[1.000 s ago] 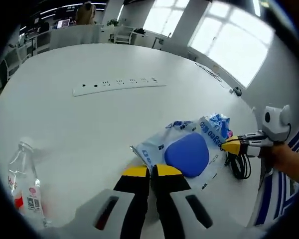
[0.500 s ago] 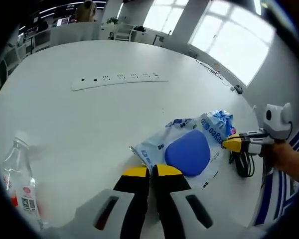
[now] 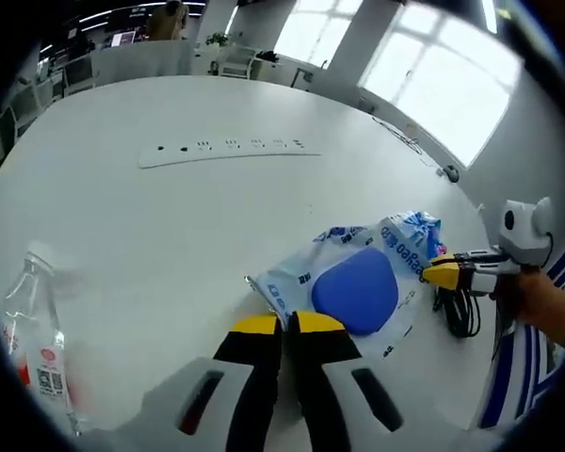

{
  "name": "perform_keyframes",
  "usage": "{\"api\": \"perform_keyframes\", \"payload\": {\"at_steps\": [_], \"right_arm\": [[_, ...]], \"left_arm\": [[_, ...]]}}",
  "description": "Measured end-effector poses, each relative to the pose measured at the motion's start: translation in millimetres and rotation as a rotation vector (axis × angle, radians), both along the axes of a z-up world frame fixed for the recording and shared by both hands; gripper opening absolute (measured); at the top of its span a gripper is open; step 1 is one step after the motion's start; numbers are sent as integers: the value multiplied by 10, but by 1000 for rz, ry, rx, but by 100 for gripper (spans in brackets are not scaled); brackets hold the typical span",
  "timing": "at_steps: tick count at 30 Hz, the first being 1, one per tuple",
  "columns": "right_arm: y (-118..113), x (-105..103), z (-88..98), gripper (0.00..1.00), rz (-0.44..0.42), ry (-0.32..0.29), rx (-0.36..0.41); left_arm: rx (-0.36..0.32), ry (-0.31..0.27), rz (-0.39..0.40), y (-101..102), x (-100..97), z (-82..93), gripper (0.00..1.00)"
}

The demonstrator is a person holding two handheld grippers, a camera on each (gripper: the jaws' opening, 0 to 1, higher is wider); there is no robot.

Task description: Arrange the tabletop items into an orderly group along one side of the table until the central work area is clear of visible clutter.

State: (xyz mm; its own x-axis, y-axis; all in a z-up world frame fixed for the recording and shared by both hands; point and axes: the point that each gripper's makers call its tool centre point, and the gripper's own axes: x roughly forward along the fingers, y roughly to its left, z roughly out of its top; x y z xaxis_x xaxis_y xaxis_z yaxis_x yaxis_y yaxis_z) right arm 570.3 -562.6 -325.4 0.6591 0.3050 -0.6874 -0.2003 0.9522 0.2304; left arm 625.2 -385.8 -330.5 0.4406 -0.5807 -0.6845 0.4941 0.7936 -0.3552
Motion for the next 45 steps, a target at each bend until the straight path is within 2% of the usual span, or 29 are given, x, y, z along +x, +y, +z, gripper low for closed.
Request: {"api": "perform_keyframes", "payload": {"at_steps": [9,16,21,33,45], "right_arm": [[14,-1,26,8,1,-4,2],[33,-18,55,10,-2,-9,6],[49,-38,87,12,3,-13,7],[50,-86,204,17,11,-31,-4],[94,-141,320,29,31,-38,10]], "left_arm": [[-1,-10,4,28,11,6,4],[-9,-14,13,49,8,36,11],[-1,-16,0,56,-20,47,19],[-2,-24,-3,74,-52,98,30],[-6,-48,6,139,-64,218,37]]}}
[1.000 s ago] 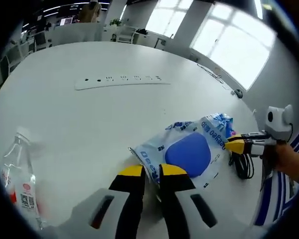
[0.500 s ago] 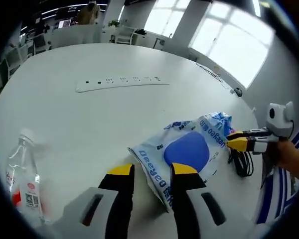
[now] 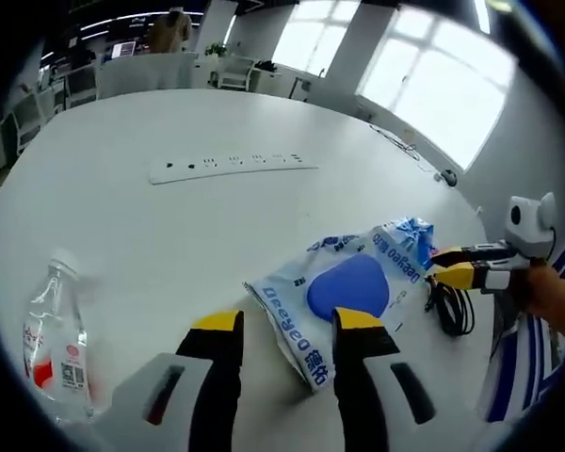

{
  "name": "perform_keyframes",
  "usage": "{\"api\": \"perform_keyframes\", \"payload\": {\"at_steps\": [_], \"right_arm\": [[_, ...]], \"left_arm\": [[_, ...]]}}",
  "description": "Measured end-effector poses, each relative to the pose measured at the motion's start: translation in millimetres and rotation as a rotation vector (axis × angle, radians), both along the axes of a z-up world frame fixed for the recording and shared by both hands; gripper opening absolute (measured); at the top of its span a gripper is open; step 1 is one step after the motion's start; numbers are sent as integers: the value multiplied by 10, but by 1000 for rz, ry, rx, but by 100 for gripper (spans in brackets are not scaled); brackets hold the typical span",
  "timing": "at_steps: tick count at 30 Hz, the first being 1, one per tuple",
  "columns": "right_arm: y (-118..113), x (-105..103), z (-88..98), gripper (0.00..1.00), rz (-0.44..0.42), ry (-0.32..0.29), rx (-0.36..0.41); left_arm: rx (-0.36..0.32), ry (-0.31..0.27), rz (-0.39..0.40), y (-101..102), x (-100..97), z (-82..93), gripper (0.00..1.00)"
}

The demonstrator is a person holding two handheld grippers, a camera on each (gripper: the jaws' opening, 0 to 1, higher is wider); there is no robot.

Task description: Arrange the tabletop items into an orderly group along one side of the table until the central work area is clear of visible clutter.

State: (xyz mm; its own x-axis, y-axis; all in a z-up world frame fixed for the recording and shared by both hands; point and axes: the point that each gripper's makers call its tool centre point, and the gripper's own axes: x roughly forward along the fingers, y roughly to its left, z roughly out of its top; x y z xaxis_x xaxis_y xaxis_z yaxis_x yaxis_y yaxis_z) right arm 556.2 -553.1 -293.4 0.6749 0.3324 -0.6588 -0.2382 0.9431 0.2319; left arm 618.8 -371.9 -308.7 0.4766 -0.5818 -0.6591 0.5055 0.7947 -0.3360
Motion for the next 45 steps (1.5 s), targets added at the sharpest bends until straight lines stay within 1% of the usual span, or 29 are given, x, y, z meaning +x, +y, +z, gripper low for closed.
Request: {"api": "perform_keyframes", "payload": {"at_steps": [4,9,22,32,36,40,45], "right_arm": [[22,-21,20,33,14,3,-1],[46,-44,59,36,26,3,9],[132,-118,213,46,64,2,29],[227,-163,330,51,101,-6,36],[252,-184,383,52,114,-12,38],[272,-219,439,53,131,-17,31],[299,-265,517,53,146,-26,31]], "left_arm": [[0,-7,1,30,-23,42,42],[1,-14,-1,63,-62,94,45],[0,-34,-18,144,-206,224,56],[-9,-43,-7,247,-319,362,61],[-28,-44,11,291,-356,443,65],[-19,-55,11,327,-410,500,65],[-28,-67,19,383,-488,594,67]]}}
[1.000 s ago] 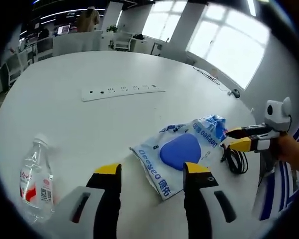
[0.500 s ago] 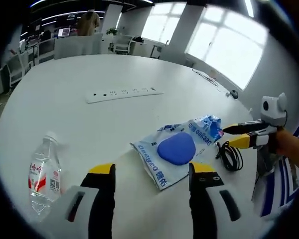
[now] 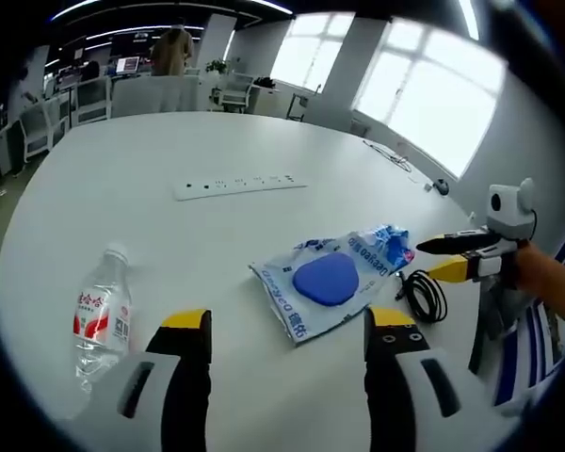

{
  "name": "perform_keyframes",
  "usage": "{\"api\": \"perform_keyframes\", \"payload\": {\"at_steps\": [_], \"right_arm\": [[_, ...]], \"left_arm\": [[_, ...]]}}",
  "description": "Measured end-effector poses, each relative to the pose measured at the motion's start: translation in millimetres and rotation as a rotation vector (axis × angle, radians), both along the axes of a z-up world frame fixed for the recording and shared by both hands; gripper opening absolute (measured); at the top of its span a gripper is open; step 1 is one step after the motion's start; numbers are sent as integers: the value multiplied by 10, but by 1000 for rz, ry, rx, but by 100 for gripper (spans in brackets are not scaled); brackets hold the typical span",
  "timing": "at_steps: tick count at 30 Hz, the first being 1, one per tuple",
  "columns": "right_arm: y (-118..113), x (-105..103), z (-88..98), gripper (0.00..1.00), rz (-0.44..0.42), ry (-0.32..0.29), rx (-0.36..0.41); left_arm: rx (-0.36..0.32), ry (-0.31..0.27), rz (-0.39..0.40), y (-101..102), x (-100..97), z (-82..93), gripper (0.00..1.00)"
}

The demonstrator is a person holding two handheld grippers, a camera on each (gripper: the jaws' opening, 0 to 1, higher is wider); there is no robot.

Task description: Arrange the tabletop items into an orderly group along one side of the table until the central work area is clear of visible clutter.

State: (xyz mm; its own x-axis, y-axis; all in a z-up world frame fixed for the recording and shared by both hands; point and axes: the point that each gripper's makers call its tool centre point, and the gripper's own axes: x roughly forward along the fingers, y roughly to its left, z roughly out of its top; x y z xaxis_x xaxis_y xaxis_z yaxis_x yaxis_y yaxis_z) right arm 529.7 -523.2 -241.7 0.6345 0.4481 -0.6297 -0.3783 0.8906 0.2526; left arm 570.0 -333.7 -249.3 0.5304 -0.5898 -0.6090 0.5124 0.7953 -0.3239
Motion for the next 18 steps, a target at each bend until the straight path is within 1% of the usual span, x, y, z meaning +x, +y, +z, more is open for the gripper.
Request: {"api": "perform_keyframes", "payload": {"at_steps": [7,18], "right_arm": [[44,-70,103,55,25,-15,-10],[216,-200,231,58,84,-19,1]], "left_arm": [[-7,-20,18,124,-123,142,69],[-10,-49,54,357,-308,310,72]]}}
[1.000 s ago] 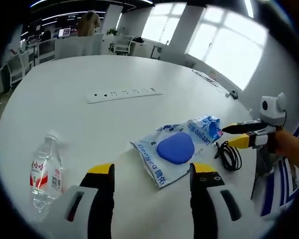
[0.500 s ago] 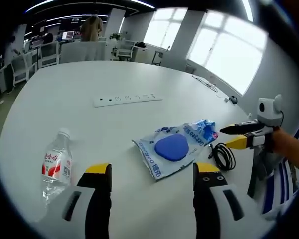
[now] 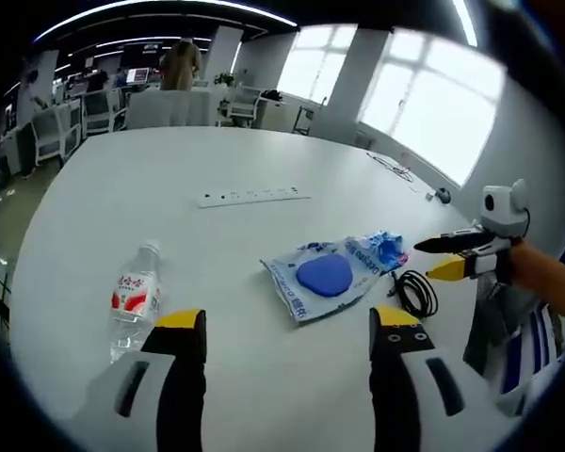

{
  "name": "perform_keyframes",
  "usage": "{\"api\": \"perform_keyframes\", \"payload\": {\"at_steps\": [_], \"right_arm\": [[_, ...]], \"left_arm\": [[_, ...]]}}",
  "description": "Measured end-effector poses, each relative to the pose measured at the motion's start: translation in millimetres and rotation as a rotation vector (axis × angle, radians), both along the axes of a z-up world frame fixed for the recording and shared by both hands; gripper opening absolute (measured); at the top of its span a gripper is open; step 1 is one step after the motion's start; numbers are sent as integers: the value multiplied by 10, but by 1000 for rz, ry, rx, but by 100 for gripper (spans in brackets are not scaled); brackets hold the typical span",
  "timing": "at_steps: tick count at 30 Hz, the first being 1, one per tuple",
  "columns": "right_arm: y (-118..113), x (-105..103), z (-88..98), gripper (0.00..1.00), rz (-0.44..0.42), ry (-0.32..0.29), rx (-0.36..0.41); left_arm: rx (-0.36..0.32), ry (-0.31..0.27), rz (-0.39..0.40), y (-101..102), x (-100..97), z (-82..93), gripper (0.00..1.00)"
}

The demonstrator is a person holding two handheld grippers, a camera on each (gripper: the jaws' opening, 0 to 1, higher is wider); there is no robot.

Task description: Arrange the tabletop items into an orderly group along one side of the table until the central work area is clear of visible clutter.

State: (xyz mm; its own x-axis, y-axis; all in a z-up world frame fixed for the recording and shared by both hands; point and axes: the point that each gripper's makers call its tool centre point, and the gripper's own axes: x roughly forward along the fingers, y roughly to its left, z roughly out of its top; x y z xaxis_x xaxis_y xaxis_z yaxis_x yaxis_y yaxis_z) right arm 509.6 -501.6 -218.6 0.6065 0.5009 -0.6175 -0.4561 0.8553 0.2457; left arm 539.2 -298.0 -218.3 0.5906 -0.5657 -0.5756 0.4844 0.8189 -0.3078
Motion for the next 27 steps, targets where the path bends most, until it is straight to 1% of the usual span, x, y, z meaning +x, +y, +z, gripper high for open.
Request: {"api": "perform_keyframes", "payload": {"at_steps": [4,8,12,17,22,27], "right_arm": [[74,-45,41,60,28,2,7],[140,-59,104,63,57,-9,8],[210,-63,182,64,75,-23,12],[307,-65,263,64,93,-25,35],[442,-69,325,64,126,-31,39],[633,-74,410,64,159,-40,53]], "left_arm": [[-3,-6,7,69,-76,57,73],[-4,-14,18,157,-142,116,74],[-5,-20,25,242,-219,184,75],[-10,-35,41,363,-296,270,76],[-5,-42,64,523,-397,336,77],[-6,-51,85,680,-493,410,77]]}}
